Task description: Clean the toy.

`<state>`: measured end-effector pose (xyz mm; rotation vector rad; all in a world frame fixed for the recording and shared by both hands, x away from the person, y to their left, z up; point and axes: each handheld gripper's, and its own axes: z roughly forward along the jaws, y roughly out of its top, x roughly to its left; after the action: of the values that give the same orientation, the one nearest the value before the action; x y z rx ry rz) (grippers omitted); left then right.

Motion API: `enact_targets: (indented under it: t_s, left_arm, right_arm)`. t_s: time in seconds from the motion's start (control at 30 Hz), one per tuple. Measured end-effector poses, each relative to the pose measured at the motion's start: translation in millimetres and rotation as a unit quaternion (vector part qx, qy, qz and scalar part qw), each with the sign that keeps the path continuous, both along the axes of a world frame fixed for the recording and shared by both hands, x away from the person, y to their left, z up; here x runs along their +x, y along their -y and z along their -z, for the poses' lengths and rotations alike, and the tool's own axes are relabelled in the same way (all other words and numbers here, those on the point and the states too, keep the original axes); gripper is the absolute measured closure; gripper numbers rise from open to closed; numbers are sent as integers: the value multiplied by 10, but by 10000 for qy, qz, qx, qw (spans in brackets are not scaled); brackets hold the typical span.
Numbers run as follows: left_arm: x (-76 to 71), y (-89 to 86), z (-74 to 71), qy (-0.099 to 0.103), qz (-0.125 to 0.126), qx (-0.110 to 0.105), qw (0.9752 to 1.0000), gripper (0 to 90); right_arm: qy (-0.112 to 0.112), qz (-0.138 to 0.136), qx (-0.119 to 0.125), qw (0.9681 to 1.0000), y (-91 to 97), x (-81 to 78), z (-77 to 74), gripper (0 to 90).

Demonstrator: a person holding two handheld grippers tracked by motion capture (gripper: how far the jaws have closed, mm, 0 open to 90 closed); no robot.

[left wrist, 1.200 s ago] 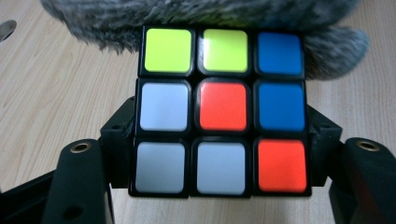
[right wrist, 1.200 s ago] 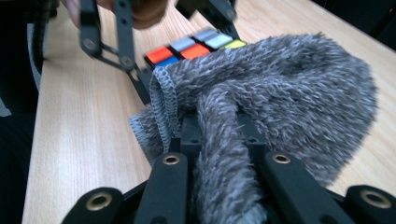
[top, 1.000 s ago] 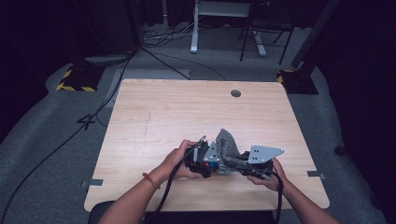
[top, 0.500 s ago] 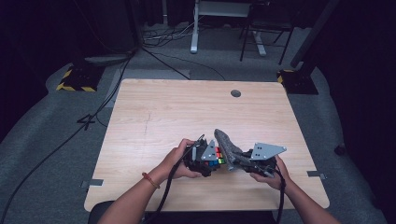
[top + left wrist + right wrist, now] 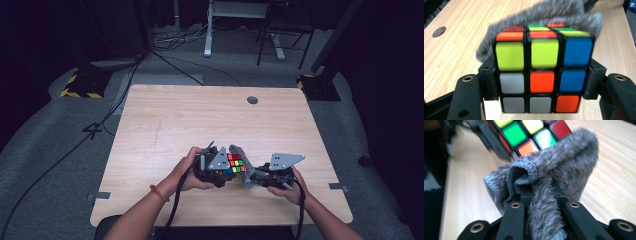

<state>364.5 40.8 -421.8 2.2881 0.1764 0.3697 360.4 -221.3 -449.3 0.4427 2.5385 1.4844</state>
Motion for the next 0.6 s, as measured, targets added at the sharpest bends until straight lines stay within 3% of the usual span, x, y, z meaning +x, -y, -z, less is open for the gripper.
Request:
enact_targets:
  t_s: [0.07, 0.3, 0.43, 0.6]
  left_arm:
    - [6, 1, 19, -35, 16, 3, 10000, 332]
    - [29, 65, 89, -18, -135, 220, 9997, 329]
    - [34, 114, 129, 22, -199, 426, 9989, 329]
    - [24, 132, 143, 45, -83, 459, 9989, 333]
  right_arm:
    - [-19, -39, 163, 9999, 30, -5, -18, 780]
    - [259, -78, 204, 9994, 8, -56, -113, 780]
    - [423, -61, 155, 9990, -28, -70, -143, 780]
    - [582, 2, 50, 9983, -55, -83, -183, 779]
